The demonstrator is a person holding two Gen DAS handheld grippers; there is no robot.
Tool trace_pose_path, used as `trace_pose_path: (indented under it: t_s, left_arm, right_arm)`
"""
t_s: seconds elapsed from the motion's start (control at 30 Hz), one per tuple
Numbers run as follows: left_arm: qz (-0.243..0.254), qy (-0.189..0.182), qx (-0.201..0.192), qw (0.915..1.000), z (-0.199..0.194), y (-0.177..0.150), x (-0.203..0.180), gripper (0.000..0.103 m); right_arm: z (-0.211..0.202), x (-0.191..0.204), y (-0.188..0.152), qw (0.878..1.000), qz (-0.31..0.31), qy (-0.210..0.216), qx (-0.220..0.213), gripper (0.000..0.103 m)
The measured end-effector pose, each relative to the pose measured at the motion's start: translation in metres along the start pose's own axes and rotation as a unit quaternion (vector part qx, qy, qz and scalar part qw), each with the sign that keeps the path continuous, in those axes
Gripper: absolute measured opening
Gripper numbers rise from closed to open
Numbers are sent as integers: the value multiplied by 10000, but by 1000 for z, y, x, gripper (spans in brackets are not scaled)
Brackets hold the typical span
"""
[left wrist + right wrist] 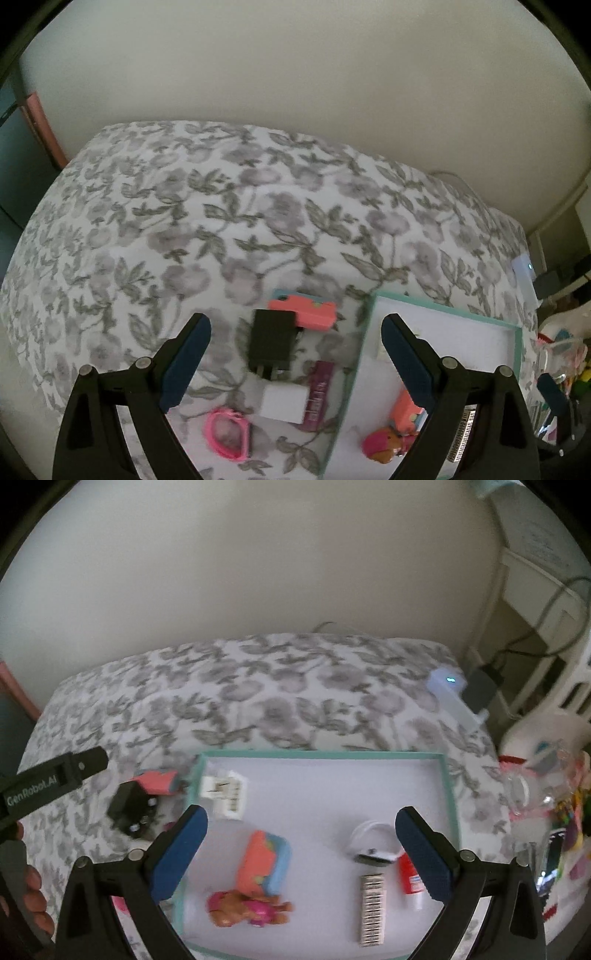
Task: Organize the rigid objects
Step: 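Move both tools back over the black charger and pink eraser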
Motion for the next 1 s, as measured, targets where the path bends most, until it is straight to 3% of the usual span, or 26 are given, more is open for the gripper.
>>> trace_pose_path:
  t_s: [0.17,0.37,0.5,0.73,1.0]
  left_arm:
    - [-176,181,-75,9997,-10,0,30,94]
    - [-578,322,-132,9977,-16,1,71,94]
    - [-819,247,34,9963,-8,-4,94,94]
    - [-1054,254,243,9938,6,-10,120,94]
    - [-1069,19,742,9915,37,-14,114,94]
  right_arm:
    - [10,36,-7,9990,-193,300,252,103]
    - [15,75,-15,9972,-636,245,317,103]
    - [21,92,-18,9953,-832,322,375,103]
    - [44,105,-25,9934,-828,429,665,103]
    - [58,100,-20,9935,-715,379,800,103]
Point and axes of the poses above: each gripper's, at about its wrist camera, not at the fingertips, and z roughly the way its jaws point, x to its left, y to its top, the point moved 2 cm from there along z, roughly the way its jaws point, and after that the axes turned 1 degree about z, right-handed, at the moved point
